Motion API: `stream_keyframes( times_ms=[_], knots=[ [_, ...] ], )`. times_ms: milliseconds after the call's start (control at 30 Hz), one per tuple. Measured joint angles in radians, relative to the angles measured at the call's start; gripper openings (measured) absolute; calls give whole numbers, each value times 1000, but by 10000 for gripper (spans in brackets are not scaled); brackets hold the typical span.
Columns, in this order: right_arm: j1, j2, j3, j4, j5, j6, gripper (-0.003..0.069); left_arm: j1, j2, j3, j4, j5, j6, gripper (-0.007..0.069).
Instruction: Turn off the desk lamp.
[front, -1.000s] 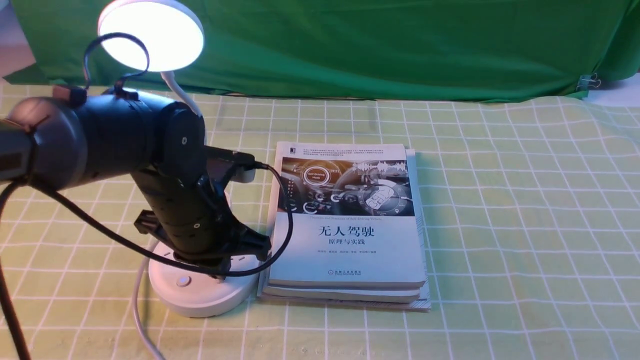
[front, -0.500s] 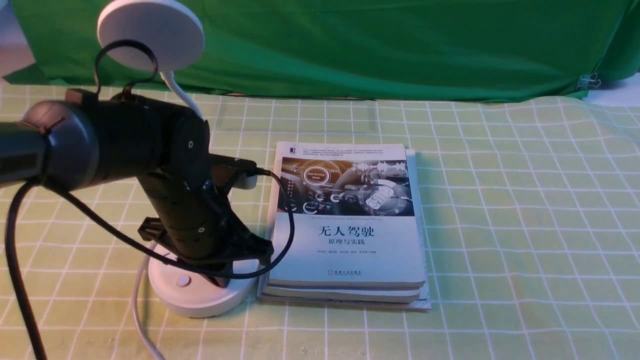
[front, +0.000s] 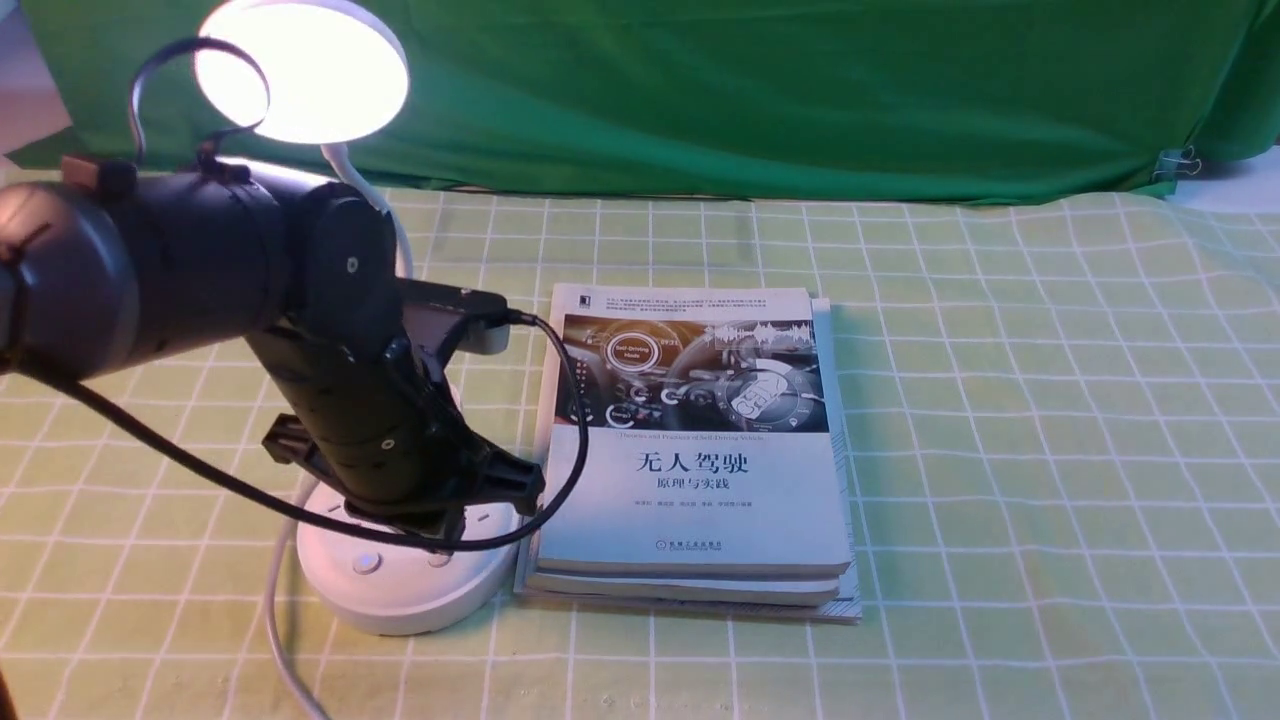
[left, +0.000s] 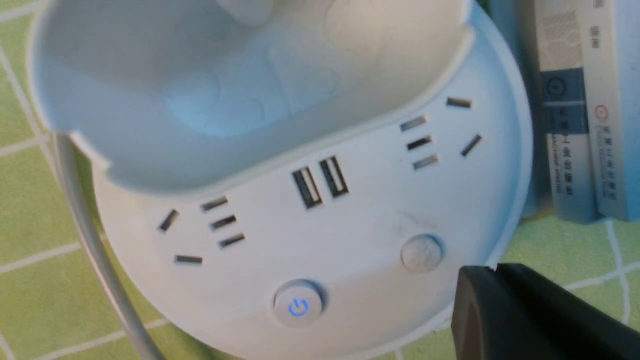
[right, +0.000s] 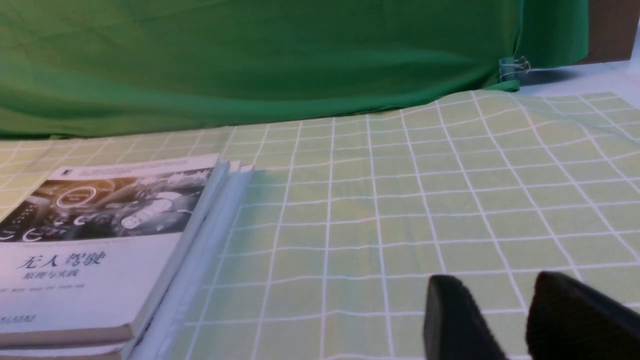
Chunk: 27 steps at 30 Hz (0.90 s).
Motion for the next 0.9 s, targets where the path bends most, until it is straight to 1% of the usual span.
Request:
stream_keyframes(
  times_ms=[167,333,633,733,900],
  knots=[
    [0,0,0,0,0,1,238,-2,17,0,9,-4,0,1],
    [0,0,0,0,0,1,238,-2,84,-3,11,-2,0,1],
    [0,0,0,0,0,1,238,-2,62,-1,16,-4,0,1],
    [0,0,0,0,0,1,238,-3,-31,35,18,-11,-5,1],
    [0,0,0,0,0,1,238,-6,-281,199,20,-82,-26,1]
  ],
)
